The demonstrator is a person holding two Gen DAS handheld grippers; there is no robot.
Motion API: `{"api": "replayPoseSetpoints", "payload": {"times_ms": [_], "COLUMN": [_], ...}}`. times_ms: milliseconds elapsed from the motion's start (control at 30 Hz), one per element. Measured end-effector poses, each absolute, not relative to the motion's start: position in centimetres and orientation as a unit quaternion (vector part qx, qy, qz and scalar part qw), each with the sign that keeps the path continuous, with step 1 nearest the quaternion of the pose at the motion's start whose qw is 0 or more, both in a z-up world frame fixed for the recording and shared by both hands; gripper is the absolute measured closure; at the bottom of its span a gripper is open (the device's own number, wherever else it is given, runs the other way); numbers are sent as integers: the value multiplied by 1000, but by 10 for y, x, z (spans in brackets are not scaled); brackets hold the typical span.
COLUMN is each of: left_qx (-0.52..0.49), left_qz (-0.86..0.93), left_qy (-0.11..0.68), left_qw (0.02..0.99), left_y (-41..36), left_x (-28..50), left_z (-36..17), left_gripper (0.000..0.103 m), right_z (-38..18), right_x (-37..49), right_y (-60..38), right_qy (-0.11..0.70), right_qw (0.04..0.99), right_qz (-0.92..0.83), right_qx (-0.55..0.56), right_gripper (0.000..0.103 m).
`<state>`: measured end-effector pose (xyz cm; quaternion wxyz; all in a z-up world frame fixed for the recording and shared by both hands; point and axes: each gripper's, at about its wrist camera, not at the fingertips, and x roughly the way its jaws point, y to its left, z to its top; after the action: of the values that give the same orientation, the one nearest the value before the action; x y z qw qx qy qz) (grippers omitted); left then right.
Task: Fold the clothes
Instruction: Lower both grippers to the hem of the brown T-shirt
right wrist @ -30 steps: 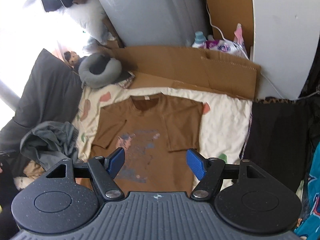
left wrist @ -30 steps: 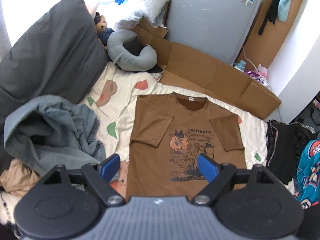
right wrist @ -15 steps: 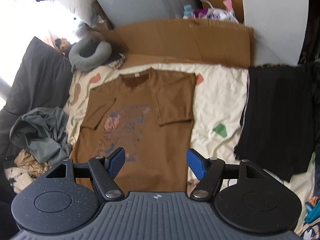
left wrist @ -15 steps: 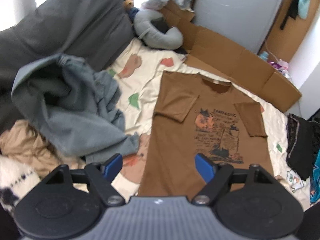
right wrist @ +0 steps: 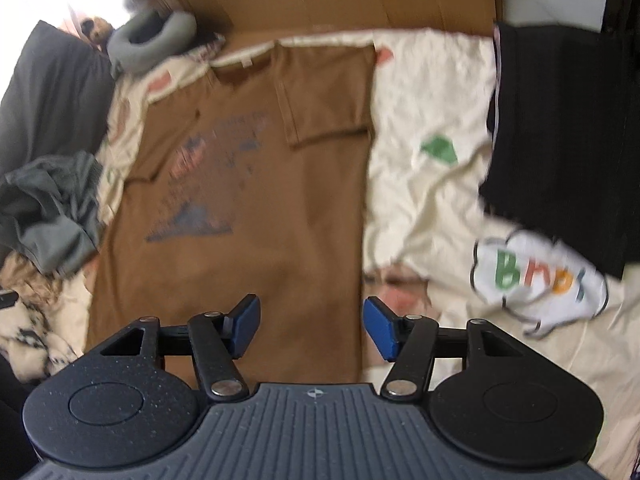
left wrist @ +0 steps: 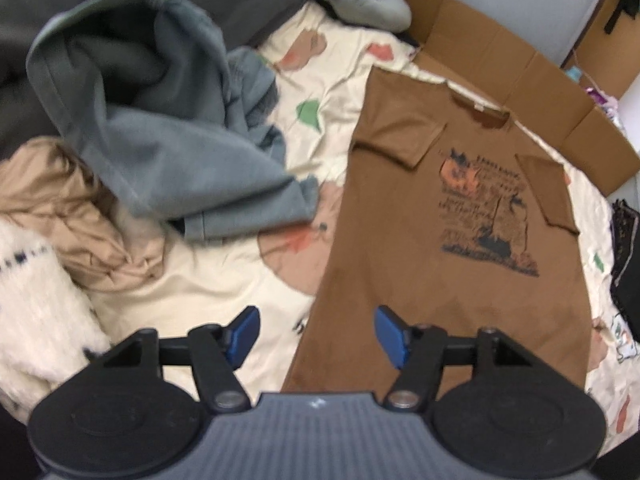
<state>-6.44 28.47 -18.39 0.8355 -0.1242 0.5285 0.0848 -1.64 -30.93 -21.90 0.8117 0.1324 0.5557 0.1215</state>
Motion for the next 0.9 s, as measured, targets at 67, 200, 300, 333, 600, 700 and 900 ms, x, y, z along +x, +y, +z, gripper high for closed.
{"api": "replayPoseSetpoints", "payload": {"times_ms": [67, 200, 300, 333, 600, 700, 900], "left_qx": [-123, -121, -120, -119, -120, -122, -104], "left_qz": [86, 86, 88, 88, 100, 104, 98], "left_qy": [535, 550, 563, 565, 585, 591, 616], "left_qw": [832, 822, 813, 811, 795, 790, 775], "left_y": [284, 280, 279, 278, 280, 280, 271], "left_x": [-65, -67, -69, -71, -82, -82, -77], "left_z": [-195, -219, -237, -242, -281, -294, -319], "left_gripper": [38, 43, 46, 47, 62, 62, 62], "right_z": [-235, -269, -295, -302, -345, -354, -365], "right_x": [-22, -34, -45, -48, -62, -65, -66], "right_y": [-309, -306, -304, -304, -298, -296, -298], "right_qy": [564, 586, 607, 612, 644, 650, 650], "right_qw": [806, 791, 776, 772, 749, 746, 746], "right_qz": [120, 116, 109, 107, 94, 91, 80], "right_qx": [134, 135, 136, 134, 119, 113, 119], "right_gripper": [42, 51, 52, 53, 65, 66, 66]}}
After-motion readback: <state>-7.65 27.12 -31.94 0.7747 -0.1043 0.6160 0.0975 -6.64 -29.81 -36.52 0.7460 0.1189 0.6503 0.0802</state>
